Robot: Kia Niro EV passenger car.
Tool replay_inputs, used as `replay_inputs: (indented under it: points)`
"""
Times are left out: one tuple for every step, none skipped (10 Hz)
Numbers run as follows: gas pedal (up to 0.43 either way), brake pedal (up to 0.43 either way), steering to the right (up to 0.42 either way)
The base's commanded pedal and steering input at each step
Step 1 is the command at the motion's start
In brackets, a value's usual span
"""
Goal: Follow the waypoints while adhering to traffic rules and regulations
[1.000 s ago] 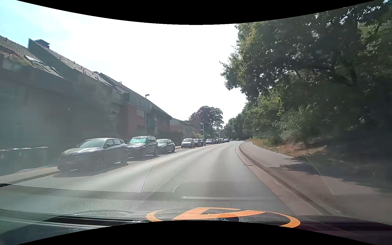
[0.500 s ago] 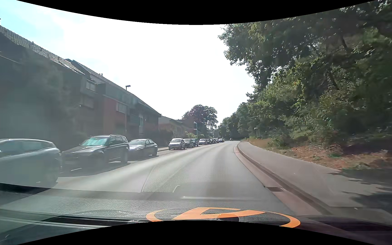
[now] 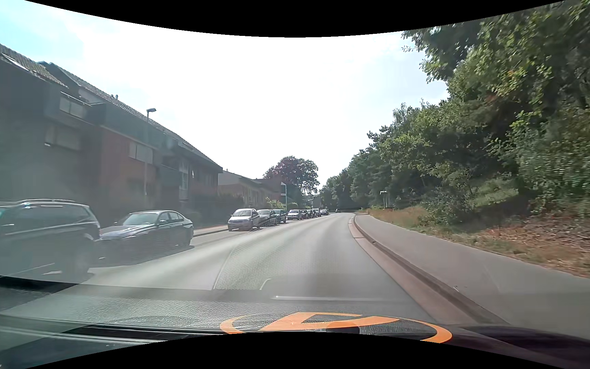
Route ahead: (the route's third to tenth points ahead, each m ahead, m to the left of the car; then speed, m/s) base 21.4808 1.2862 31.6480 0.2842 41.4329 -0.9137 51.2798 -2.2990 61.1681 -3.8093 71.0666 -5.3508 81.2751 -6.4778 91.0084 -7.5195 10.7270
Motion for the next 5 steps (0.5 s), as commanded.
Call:
replay_inputs:
  points:
    - [0.157, 0.000, 0.018]
    - [0.157, 0.000, 0.018]
    - [0.157, 0.000, 0.018]
    - [0.157, 0.000, 0.018]
    - [0.157, 0.000, 0.018]
